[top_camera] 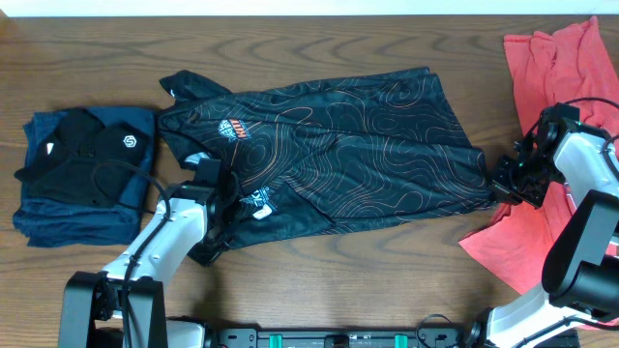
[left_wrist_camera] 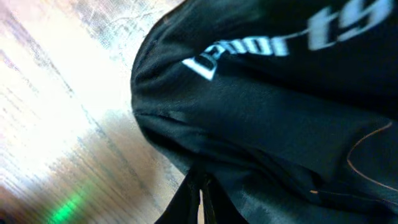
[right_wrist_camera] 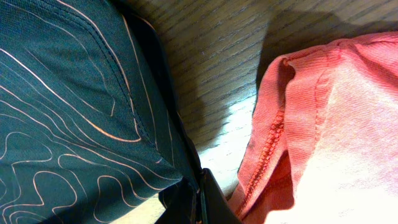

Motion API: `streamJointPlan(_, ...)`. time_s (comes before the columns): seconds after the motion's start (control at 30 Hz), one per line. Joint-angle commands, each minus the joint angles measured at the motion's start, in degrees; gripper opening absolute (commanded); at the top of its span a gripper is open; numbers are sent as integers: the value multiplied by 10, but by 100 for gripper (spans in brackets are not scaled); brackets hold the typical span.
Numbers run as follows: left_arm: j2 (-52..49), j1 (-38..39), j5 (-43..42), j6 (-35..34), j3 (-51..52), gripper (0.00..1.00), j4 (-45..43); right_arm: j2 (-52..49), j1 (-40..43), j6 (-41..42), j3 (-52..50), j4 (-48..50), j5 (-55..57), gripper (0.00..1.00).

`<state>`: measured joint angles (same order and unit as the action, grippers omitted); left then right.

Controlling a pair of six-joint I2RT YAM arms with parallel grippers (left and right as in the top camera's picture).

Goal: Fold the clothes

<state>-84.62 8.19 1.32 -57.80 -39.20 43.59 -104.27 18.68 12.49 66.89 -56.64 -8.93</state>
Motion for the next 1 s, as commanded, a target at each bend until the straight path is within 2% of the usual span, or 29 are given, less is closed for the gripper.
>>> streamJointPlan(0.0,22,-1,-7,21,3,6,7,10,5,-10,9,0,6,1)
streamJointPlan(0.07,48,-1,-7,21,3,14,9,10,5,-10,9,0,6,1)
streamJointPlan(0.1,64,-1,-7,21,3,23,10,10,5,-10,9,0,6,1)
streamJointPlan(0.17,96,-1,-7,20,3,55,9,10,5,-10,9,0,6,1)
streamJointPlan(0.23,114,-1,-7,20,3,68,9,10,5,-10,9,0,6,1)
streamJointPlan(0.27,118,-1,-7,20,3,70,9,10,5,-10,9,0,6,1)
streamJointPlan(0.47,101,-1,-5,-21,31,80,-7,10,5,-10,9,-2,6,1)
streamJointPlan(0.6,93,-2,-14,-46,67,81,-45,10,5,-10,9,-2,6,1)
streamJointPlan(0.97,91,-1,-19,-49,101,82,-118,10,5,-10,9,-3,6,1)
